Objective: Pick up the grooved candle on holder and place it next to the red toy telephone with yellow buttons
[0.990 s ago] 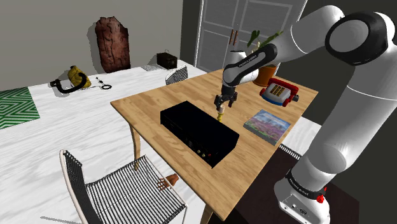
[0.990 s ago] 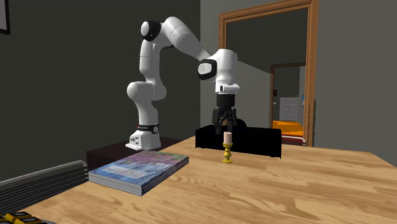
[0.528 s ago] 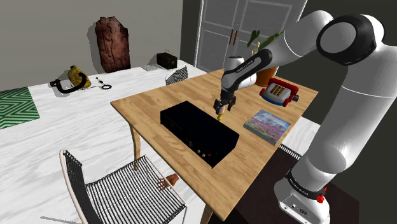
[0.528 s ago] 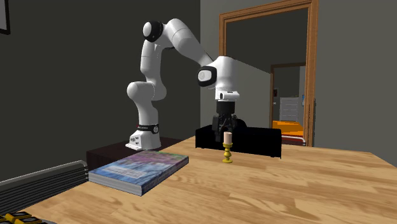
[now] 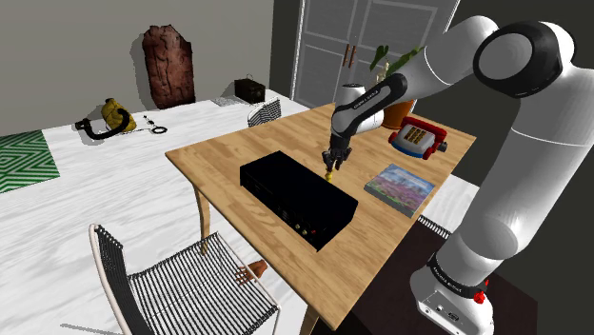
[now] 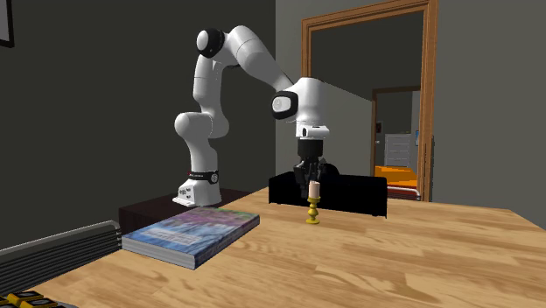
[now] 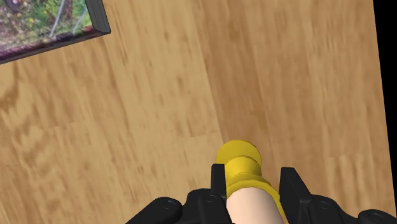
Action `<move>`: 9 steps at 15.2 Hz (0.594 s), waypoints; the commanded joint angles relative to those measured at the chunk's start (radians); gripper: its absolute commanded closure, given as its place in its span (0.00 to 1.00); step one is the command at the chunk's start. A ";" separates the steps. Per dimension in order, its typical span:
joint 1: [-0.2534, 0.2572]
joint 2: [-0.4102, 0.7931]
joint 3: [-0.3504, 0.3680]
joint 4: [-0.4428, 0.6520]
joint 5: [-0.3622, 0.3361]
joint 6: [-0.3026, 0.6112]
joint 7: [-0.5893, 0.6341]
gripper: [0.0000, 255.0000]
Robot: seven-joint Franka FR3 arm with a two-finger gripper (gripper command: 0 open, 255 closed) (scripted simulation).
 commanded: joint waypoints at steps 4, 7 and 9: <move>0.000 0.000 0.000 0.000 0.000 -0.001 0.000 1.00; 0.000 0.001 0.000 0.000 0.000 0.000 0.000 1.00; 0.001 -0.020 0.000 0.004 -0.001 -0.025 0.001 1.00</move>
